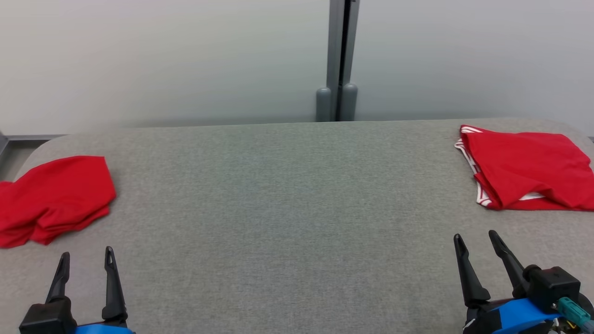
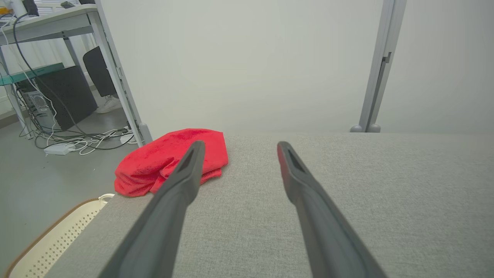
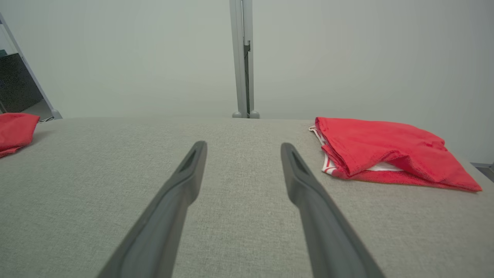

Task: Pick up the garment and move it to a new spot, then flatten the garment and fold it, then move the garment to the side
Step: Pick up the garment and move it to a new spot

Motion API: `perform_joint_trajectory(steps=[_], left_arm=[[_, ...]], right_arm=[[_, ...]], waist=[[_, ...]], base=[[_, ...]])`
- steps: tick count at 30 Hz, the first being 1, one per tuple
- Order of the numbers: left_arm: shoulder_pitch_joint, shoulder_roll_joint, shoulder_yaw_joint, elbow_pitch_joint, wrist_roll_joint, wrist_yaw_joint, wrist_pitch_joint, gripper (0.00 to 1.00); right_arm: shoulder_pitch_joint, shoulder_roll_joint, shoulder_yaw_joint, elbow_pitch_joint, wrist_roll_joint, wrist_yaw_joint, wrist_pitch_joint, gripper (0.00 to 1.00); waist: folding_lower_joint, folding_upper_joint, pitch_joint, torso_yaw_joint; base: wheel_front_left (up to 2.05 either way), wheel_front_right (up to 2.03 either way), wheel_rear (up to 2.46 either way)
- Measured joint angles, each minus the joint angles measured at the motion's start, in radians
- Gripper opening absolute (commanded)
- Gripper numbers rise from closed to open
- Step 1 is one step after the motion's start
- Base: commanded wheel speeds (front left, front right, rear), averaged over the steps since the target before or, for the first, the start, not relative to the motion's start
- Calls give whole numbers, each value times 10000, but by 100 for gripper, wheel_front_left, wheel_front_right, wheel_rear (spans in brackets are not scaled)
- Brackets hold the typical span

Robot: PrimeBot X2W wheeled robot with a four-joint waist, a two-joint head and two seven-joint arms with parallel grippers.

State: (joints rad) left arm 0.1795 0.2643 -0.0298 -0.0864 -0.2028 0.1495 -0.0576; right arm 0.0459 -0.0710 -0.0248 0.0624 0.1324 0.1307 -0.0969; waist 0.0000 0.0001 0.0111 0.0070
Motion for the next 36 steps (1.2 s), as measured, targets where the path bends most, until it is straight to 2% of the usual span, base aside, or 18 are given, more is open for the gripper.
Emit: perform_joint_trajectory(steps=[23,30,36], left_arm=[[9,107,188,38,-234,192,-410,100],[52,111,201,88,-270,259,-499,100],[88,142,240,109,-339,276,-548,100]], right_arm=[[-8,138,2,77,111,0,-144,100],[27,171,-4,44,109,0,-102,100],[50,182,58,36,111,0,-94,100]], waist=[[0,0,158,2828],[0,0,224,3354],[1,0,250,3470]], base=[[0,0,0],[0,0,0],[0,0,0]])
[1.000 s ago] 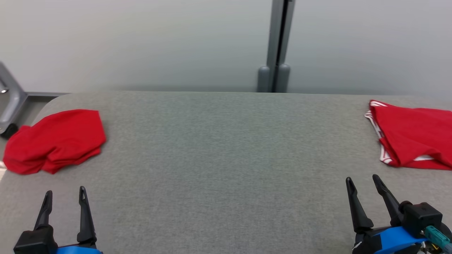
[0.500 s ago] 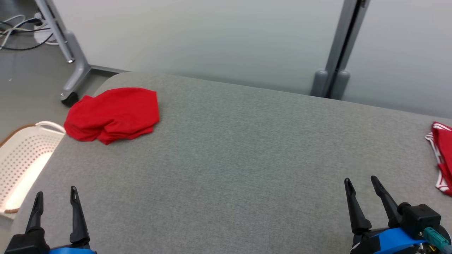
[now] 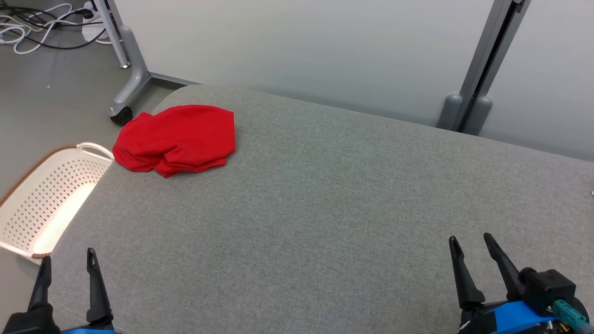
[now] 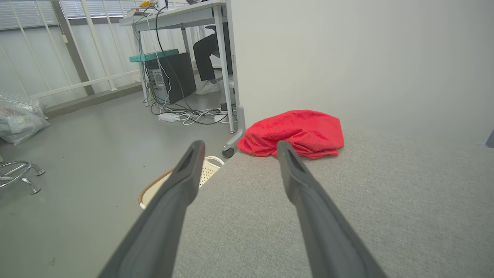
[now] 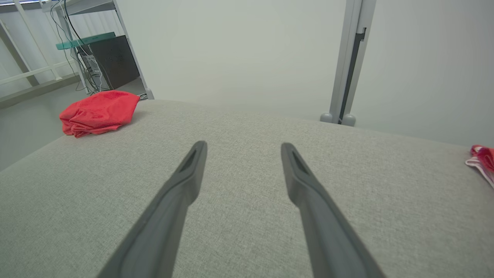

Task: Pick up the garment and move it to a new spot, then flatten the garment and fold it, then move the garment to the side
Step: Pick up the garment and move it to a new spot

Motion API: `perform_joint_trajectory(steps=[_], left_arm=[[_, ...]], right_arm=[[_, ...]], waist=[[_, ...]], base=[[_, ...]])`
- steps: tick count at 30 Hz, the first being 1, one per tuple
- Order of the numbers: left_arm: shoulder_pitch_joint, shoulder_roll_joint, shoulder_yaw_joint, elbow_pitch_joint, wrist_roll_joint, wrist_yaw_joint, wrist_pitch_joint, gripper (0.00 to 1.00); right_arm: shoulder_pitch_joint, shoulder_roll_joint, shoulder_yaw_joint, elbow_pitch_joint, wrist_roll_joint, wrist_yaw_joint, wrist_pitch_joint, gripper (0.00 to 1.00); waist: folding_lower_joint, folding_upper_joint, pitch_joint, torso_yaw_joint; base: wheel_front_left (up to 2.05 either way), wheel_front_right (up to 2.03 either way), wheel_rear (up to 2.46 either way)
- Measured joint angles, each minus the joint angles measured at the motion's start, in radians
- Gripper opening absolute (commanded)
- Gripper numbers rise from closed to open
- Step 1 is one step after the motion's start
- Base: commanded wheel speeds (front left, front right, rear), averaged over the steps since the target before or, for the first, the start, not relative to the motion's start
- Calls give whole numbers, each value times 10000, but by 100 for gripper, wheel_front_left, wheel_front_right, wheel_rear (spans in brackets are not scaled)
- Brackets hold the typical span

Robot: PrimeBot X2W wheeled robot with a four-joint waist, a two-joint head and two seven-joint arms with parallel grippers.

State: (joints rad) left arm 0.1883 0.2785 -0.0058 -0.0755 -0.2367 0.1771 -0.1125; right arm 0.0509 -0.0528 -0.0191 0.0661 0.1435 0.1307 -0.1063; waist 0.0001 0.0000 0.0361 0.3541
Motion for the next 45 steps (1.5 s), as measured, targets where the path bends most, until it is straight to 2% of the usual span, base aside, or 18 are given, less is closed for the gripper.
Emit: perform_joint_trajectory(steps=[5,10,20,27,35,45], left_arm=[[-112,105,107,109,-102,-23,-36,100],[-1150,362,153,460,-203,-205,-52,100],[-5146,757,255,1887,-552,-569,-151,100],[-7824,1429,476,3618,-667,-865,-159,100],[-9437,2111,343,6123,-627,-1168,288,100],[-10326,2163,-176,9049,-731,-1741,1990,100]], right_arm=[[-14,21,40,-67,13,0,71,100],[-159,-96,-67,-280,-21,0,169,100],[-930,-1185,-826,-1321,2,-2,531,100],[-1408,-1860,-1367,-2188,132,0,723,100],[-1542,-2276,-1783,-2853,349,0,800,100],[-1512,-2401,-1941,-3087,416,0,878,100]], waist=[[-1,0,165,-157],[-1,0,658,-570],[3,2,2733,-1779],[3,4,4289,-2551],[2,4,5439,-2946],[0,2,5767,-2965]], base=[[0,0,0],[0,0,0],[0,0,0],[0,0,0],[0,0,0],[0,0,0]])
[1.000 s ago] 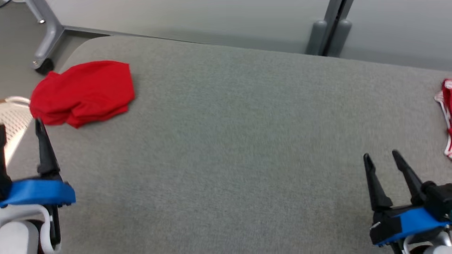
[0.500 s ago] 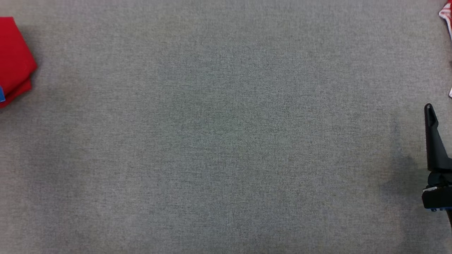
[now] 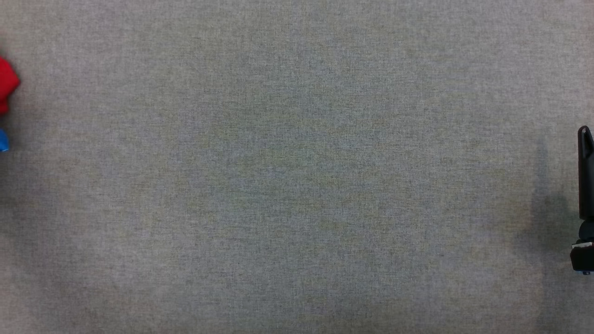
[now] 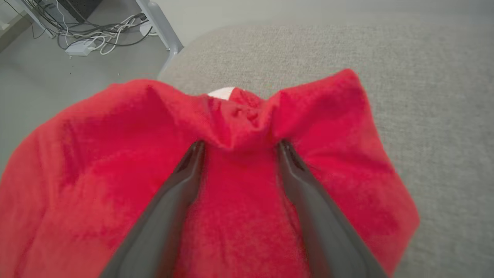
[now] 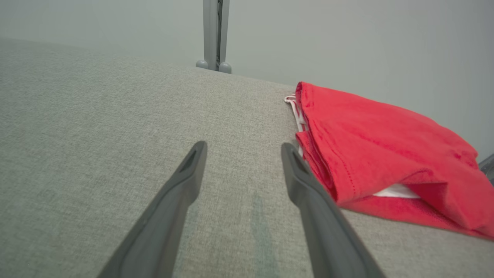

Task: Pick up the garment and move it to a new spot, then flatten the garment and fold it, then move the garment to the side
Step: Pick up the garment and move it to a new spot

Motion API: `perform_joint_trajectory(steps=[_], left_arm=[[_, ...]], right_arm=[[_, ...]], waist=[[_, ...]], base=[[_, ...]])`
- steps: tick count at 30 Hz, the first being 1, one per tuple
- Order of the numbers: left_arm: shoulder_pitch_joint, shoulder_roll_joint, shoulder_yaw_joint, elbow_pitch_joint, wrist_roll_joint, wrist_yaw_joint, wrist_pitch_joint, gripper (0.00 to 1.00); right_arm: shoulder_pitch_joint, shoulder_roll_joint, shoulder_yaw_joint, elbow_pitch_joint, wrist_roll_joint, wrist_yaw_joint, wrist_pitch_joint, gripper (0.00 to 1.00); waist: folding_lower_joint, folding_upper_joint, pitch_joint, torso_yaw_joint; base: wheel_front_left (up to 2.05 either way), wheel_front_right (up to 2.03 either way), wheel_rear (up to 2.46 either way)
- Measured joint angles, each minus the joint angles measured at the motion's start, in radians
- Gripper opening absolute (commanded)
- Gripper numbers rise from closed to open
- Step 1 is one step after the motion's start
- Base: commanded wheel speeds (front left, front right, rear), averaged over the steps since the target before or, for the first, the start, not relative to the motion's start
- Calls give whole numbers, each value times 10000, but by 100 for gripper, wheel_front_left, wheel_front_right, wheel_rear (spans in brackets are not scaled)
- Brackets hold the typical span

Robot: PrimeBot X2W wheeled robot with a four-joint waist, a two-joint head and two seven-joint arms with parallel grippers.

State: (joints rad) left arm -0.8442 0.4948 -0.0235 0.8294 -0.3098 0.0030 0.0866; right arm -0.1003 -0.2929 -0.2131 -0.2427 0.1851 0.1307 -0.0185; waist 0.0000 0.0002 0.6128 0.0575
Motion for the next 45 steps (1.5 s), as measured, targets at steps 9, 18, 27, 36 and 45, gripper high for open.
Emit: perform_joint_trajectory(steps=[9,18,27,36,45], left_arm=[[-602,-111,-295,1208,-303,-627,803,0],[-1231,35,-744,1283,142,-828,-1419,0],[-2473,-90,-1630,-42,932,-920,-2878,0],[-3380,-1160,-2865,-3108,1346,-1064,-2259,0],[-2173,-2203,-4316,-5682,1379,-1112,-1093,0]], right_arm=[[-33,25,251,46,-38,0,100,100],[-180,349,683,698,-4,0,-199,100],[-412,986,1306,1854,15,0,-732,100],[-507,1576,1680,2907,29,0,-1333,100],[-590,1898,1847,3622,157,0,-1785,100]], waist=[[-2,-3,-200,50],[0,-3,-823,-143],[-1,-3,-1838,-705],[-1,-3,-2677,-1855],[-1,-3,-3285,-2807]], base=[[0,0,0],[0,0,0],[0,0,0],[0,0,0],[0,0,0]])
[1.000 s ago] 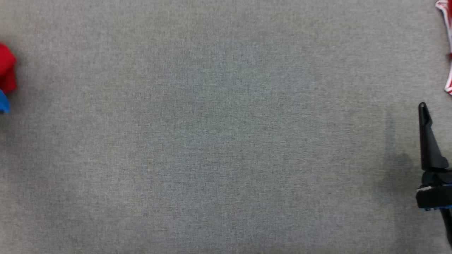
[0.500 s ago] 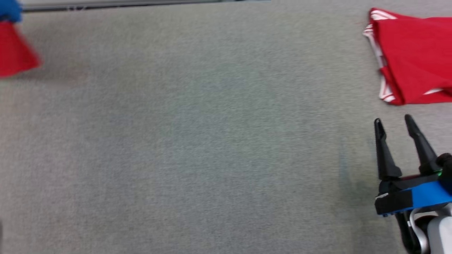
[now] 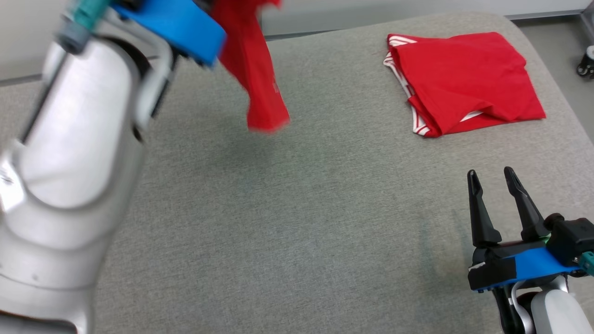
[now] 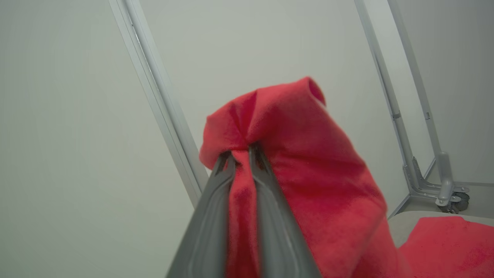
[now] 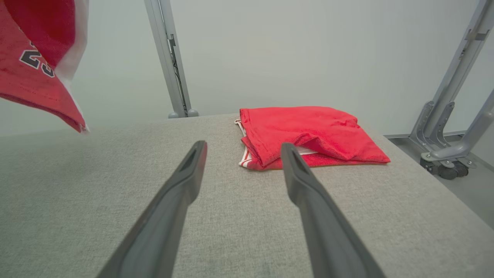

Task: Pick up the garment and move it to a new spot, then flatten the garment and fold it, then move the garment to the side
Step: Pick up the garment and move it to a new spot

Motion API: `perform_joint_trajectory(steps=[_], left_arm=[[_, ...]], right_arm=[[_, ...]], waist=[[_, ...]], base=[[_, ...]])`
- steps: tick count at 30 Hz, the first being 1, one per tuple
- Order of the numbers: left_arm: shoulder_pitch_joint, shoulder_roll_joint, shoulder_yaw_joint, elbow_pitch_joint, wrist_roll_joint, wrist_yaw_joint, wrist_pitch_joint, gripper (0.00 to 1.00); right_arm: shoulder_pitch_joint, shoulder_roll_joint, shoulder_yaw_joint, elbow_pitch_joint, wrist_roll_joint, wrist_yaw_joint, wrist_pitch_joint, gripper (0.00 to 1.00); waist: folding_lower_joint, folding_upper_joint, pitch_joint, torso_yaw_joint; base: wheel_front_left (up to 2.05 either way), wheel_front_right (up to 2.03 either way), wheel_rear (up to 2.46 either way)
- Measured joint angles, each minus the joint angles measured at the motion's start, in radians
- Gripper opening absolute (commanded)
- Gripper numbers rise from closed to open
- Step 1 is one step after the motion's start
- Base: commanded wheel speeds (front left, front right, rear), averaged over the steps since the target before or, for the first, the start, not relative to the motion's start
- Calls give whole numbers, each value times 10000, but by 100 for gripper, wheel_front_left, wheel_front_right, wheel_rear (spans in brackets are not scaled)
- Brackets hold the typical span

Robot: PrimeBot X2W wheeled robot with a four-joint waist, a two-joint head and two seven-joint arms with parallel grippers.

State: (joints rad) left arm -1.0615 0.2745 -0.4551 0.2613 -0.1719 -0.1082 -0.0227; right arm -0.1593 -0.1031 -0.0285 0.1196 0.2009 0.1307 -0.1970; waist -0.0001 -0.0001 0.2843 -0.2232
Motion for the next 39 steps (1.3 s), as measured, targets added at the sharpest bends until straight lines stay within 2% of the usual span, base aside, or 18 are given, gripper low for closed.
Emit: perform_joint_trajectory(steps=[3,8,15,18,19,20,25,29,32,39], left_arm=[[867,-278,-410,-462,-67,35,209,0],[2784,-571,-807,-608,-430,387,265,0],[5475,-882,-1260,652,-982,823,-284,0],[6280,-1106,-1542,1266,-1172,752,-502,0],[6455,-1183,-1657,1444,-1193,750,-571,12],[6545,-1216,-1760,1576,-1149,738,-658,100],[6503,-1417,-1691,1645,-1158,826,-1634,100],[6282,-1342,-1289,1319,-1183,1064,-2113,100],[6315,-1135,-759,949,-1285,1383,-2270,100],[7212,-169,809,-328,-1260,2337,-2385,100]], right_arm=[[2,27,-6,167,2,0,-81,100],[1,146,105,324,13,0,-207,100],[-12,209,182,546,40,0,-332,100],[-11,215,157,594,40,0,-347,100],[-11,215,165,619,40,0,-347,100],[-8,215,180,637,40,0,-347,100],[21,201,165,704,25,0,-337,100],[147,190,150,727,-2,0,-293,100],[255,192,144,715,-48,0,-234,100],[512,201,-15,602,-161,0,-92,100]], waist=[[-1,0,-170,-145],[0,1,-300,-232],[1,1,-379,-196],[0,1,-434,-94],[0,1,-453,-48],[0,1,-476,-3],[1,1,-740,348],[0,1,-1083,653],[0,1,-1325,897],[0,1,-1775,1481]], base=[[0,0,0],[0,0,0],[0,0,0],[0,0,0],[0,0,0],[0,0,0],[0,0,0],[0,0,0],[0,0,0],[0,0,0]])
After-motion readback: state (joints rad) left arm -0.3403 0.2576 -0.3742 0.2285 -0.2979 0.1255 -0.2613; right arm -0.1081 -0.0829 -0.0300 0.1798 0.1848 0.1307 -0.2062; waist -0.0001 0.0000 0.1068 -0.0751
